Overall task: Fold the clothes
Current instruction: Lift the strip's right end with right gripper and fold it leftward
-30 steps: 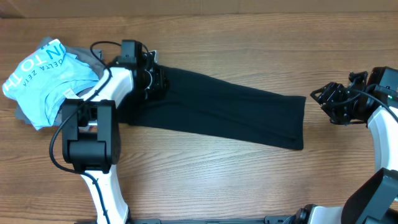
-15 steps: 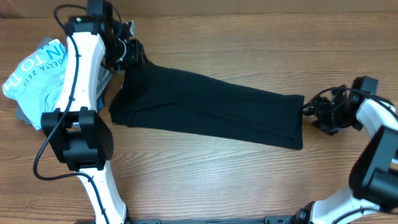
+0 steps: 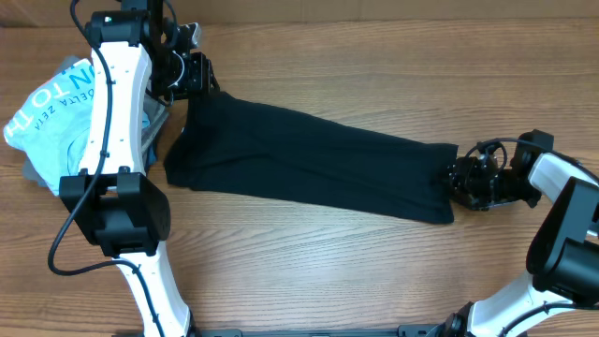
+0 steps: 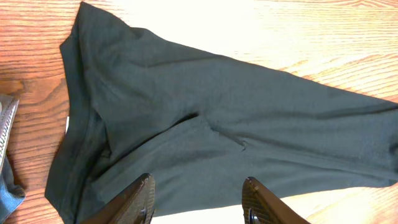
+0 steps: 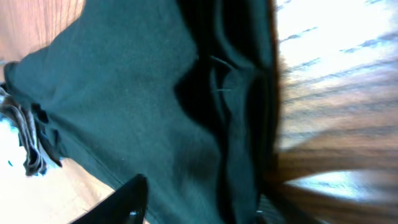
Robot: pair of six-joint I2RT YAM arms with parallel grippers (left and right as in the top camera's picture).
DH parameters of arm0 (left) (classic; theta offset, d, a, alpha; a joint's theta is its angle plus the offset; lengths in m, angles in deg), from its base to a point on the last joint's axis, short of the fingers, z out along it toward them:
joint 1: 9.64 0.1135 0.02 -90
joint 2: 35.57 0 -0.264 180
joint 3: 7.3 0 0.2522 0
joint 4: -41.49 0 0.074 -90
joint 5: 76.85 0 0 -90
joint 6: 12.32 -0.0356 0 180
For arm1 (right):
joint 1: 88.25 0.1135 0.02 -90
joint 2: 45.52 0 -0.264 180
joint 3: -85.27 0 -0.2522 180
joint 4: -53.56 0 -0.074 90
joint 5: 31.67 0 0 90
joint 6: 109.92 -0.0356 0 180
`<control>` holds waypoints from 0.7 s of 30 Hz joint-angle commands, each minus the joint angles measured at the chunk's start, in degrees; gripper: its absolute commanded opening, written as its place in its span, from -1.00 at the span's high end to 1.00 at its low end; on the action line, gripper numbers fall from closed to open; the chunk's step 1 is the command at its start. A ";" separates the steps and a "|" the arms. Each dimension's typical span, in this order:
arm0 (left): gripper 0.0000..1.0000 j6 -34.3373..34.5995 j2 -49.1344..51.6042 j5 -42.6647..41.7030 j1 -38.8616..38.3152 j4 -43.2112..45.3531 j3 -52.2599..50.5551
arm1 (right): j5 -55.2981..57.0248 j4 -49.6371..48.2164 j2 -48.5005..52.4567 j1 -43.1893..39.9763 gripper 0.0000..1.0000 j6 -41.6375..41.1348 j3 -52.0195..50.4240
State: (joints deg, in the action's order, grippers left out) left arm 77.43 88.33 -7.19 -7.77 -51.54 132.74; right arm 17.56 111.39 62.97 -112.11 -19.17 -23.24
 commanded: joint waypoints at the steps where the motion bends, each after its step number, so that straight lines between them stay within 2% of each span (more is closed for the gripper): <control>1: 0.02 -1.51 0.07 0.35 -0.02 -0.48 1.09 | -0.20 -1.77 2.27 0.98 0.08 1.77 -2.36; 3: 0.02 -1.51 0.07 0.35 -0.02 -0.90 1.09 | -3.15 -2.67 2.27 0.98 0.26 3.02 -2.36; 5: 0.03 -1.51 0.07 0.35 -0.02 -1.18 1.09 | -3.87 -3.13 2.25 0.96 0.57 3.15 -2.14; 7: 0.03 -1.51 0.07 0.35 -0.02 -1.49 1.09 | -2.93 -2.01 2.21 0.66 0.79 2.71 -1.42; 9: 0.03 -1.51 0.07 0.35 -0.02 -1.75 1.09 | -0.98 0.31 2.08 -0.04 0.92 1.81 0.02; 15: 0.03 -1.53 0.07 0.35 -0.02 -1.92 1.09 | 11.47 8.46 -1.64 -1.62 0.92 -5.35 6.58; 21: 0.03 -1.51 0.07 0.35 -0.02 -1.95 1.09 | 20.72 17.16 -3.98 -1.11 0.92 -6.84 14.05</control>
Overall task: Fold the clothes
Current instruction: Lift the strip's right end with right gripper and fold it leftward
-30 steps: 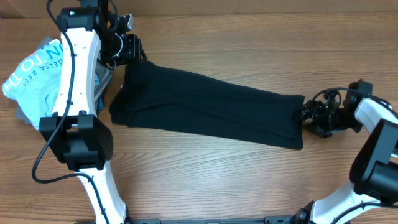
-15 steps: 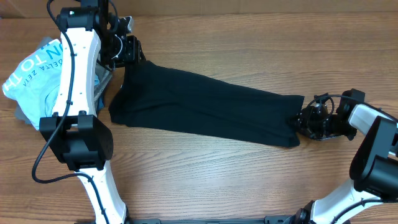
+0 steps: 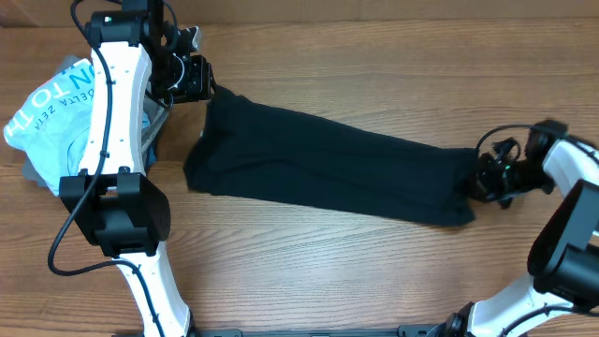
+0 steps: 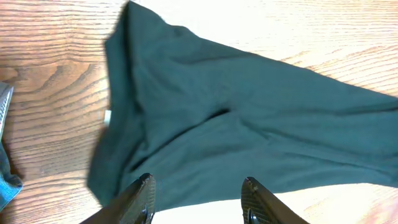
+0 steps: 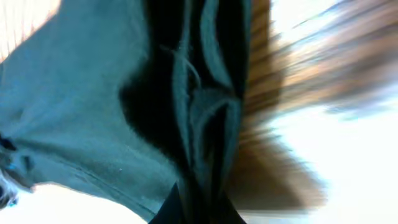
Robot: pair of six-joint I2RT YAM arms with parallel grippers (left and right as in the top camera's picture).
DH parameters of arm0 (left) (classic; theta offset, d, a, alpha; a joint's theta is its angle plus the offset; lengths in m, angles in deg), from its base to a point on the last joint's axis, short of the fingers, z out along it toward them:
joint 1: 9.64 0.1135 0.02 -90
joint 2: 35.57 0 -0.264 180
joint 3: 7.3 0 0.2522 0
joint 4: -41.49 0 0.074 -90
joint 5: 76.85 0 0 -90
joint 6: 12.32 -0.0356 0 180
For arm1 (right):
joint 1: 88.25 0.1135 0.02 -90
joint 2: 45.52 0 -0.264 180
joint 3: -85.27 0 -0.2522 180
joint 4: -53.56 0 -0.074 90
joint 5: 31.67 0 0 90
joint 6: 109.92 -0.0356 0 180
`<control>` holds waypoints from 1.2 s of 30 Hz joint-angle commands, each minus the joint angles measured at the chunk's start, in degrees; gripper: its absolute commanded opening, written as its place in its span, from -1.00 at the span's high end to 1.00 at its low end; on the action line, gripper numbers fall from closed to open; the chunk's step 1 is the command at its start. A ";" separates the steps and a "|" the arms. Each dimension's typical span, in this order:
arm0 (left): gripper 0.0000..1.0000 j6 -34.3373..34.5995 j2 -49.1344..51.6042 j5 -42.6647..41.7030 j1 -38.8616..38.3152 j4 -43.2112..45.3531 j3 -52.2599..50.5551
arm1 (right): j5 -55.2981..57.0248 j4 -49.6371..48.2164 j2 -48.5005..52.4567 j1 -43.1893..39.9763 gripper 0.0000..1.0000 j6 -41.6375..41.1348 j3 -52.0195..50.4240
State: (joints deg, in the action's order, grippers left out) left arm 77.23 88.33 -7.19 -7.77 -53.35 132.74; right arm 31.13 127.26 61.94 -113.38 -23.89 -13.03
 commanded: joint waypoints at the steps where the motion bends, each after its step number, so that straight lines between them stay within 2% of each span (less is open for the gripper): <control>1: 0.03 -1.31 0.07 0.35 -0.02 -0.13 1.09 | 8.11 2.49 -2.97 0.59 0.92 -2.12 4.70; 18: 0.03 -1.31 0.07 -0.24 -0.02 -0.15 1.09 | 17.27 4.50 -2.99 17.42 0.92 -8.37 8.63; 36: 0.03 -1.33 0.07 -0.24 -0.02 -0.35 1.09 | 17.11 1.88 -2.99 31.91 0.91 -15.32 8.92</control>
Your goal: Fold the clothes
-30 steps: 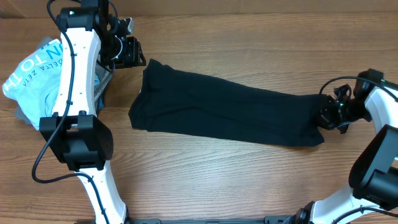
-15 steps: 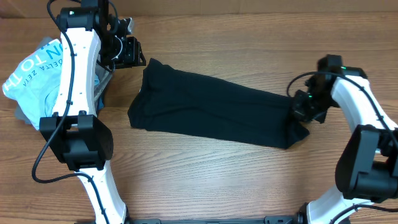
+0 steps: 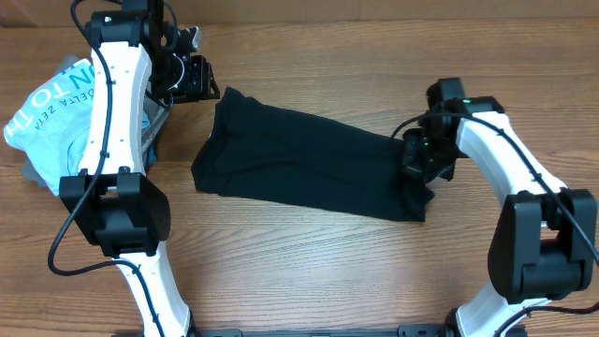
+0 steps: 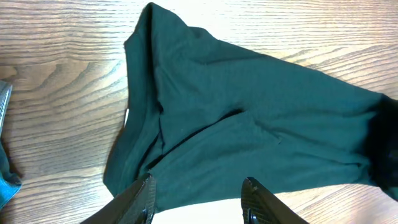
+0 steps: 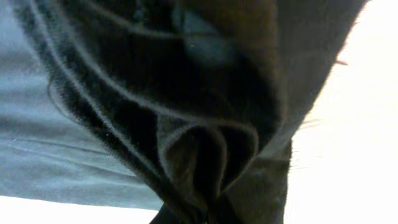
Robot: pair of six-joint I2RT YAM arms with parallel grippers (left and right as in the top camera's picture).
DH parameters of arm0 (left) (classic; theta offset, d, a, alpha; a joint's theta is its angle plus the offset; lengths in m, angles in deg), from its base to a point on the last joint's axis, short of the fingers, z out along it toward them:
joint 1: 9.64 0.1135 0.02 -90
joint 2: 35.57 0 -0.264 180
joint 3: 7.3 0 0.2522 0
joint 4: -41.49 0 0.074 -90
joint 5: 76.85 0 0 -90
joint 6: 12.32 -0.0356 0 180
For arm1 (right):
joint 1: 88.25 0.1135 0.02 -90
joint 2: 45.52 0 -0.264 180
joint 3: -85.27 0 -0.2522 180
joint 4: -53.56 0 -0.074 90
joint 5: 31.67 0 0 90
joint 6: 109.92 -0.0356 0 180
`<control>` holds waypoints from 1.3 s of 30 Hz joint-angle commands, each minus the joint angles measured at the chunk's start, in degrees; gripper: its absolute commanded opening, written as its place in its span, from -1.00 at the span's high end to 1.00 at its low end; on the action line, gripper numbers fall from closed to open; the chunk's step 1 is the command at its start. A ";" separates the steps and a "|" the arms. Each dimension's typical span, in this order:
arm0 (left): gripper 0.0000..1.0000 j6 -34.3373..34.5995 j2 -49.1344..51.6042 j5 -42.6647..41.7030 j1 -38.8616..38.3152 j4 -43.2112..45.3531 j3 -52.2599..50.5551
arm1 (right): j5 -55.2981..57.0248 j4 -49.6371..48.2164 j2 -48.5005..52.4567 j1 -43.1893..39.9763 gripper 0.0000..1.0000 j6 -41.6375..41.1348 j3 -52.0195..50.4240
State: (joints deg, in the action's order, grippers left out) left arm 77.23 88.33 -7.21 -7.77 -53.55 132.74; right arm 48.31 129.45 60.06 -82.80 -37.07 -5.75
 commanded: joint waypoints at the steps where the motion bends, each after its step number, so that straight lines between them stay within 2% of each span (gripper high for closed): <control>1: 0.03 -1.33 0.07 -0.22 -0.02 -0.17 1.09 | -0.09 -0.68 -1.09 2.08 0.91 -2.89 1.64; 8: 0.03 -1.33 0.07 -0.22 -0.02 -0.17 1.09 | -0.37 -2.99 -1.09 4.72 0.89 -6.95 1.64; 21: 0.03 -1.33 0.07 -0.24 -0.02 -0.20 1.09 | -3.08 -5.27 -1.09 8.63 0.87 -6.97 1.64; 22: 0.03 -1.33 0.07 -0.22 -0.02 -0.26 1.09 | -3.08 -5.44 -1.09 8.83 0.82 -6.97 1.64; 24: 0.03 -1.33 0.07 -0.24 -0.02 -0.39 1.09 | -3.13 -5.77 -1.09 9.14 0.35 -7.17 1.64; 25: 0.03 -1.33 0.07 -0.24 -0.02 -0.44 1.09 | -3.45 -5.97 -1.09 9.18 0.24 -7.15 1.64; 34: 0.03 -1.40 0.07 -0.22 -0.02 -1.09 1.09 | -5.68 -6.54 -4.59 5.22 0.16 -6.64 1.81; 38: 0.02 -2.36 0.07 -0.22 -0.02 -1.18 1.09 | -5.70 -5.05 -7.63 2.01 -0.03 -6.12 1.79; 39: 0.02 -2.38 0.07 -0.22 -0.02 -1.18 1.09 | -5.70 -4.20 -7.76 1.64 -0.03 -5.29 1.79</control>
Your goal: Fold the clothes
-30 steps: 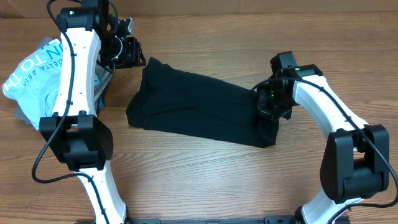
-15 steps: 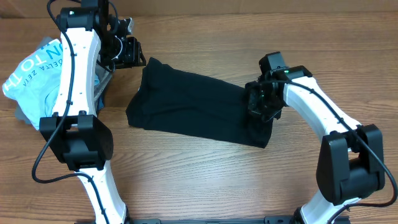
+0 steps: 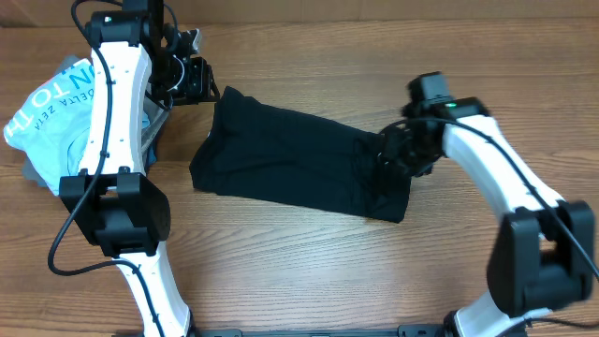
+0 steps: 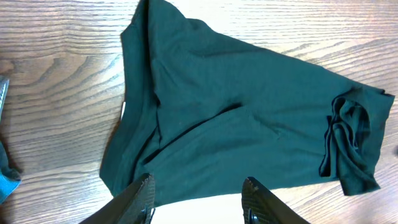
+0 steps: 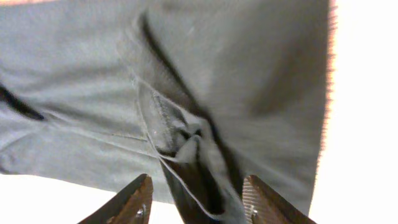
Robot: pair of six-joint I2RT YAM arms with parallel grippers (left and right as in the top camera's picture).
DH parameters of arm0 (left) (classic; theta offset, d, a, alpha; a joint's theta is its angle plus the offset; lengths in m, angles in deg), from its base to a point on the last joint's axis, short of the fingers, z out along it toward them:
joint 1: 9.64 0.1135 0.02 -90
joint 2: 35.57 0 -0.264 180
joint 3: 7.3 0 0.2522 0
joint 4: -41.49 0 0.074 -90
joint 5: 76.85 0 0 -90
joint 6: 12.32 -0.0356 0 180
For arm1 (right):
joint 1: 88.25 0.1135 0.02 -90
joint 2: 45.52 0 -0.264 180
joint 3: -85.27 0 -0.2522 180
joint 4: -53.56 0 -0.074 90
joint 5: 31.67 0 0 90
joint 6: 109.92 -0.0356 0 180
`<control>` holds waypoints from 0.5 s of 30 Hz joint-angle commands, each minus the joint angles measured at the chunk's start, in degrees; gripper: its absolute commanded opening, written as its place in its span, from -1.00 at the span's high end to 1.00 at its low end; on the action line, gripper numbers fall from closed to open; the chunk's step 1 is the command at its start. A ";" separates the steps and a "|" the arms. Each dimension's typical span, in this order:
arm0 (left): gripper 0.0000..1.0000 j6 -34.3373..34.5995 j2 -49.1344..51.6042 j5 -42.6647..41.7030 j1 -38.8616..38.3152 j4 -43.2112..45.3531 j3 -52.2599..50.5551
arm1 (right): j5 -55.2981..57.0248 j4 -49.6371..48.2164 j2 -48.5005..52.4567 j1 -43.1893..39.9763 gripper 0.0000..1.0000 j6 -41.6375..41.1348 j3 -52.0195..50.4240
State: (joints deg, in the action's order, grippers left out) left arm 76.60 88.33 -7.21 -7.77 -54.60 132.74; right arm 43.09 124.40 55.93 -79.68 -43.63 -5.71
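Observation:
A black garment (image 3: 290,164) lies across the middle of the wooden table (image 3: 309,271), its right end folded back in a bunched lump (image 3: 379,183). My right gripper (image 3: 393,154) hangs open just over that lump. In the right wrist view the gripper (image 5: 198,178) straddles the crumpled hem (image 5: 186,146) without pinching it. My left gripper (image 3: 192,80) is open above the garment's far left corner. The left wrist view shows this gripper (image 4: 199,179) with nothing in it, the whole garment (image 4: 236,99) and the bunched end (image 4: 348,134).
A pile of other clothes, topped by a light blue shirt with white lettering (image 3: 47,103), sits at the table's left edge beside the left arm. Bare wood surrounds the black garment at the front and far right.
My right gripper was shut on the garment's right end and is now open. That end lies bunched on top of the garment, slightly further left. The left gripper has not moved.
The garment first lay stretched long, with my right gripper open around its right hem. Then the gripper was shut on the hem and the garment sat further right. Later the held end was over the garment, making it shorter. Now the end is let go.

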 commanded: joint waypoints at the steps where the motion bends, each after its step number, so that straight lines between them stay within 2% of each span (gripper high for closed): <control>1: 0.02 -1.75 0.07 -0.22 -0.02 -0.13 1.09 | -0.33 1.99 -3.61 -1.62 0.03 1.77 1.73; 4: 0.02 -1.73 0.07 -0.22 -0.02 -0.13 1.09 | 0.66 4.90 -3.04 -1.40 0.26 2.91 0.70; 7: 0.03 -1.70 0.07 -0.24 -0.02 -0.13 1.09 | 0.61 5.40 -2.95 -0.52 0.65 2.75 -2.78; 11: 0.03 -1.70 0.07 -0.24 -0.02 -0.20 1.09 | -2.84 2.14 -2.95 0.90 0.83 0.87 -8.63; 15: 0.03 -1.70 0.07 -0.28 -0.02 -0.17 1.09 | -19.58 -6.67 -2.95 3.37 0.92 0.90 -13.03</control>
State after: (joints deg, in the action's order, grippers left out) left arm 75.99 88.33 -7.19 -7.77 -54.62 132.74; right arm 36.51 121.12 53.37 -78.23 -42.43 -16.96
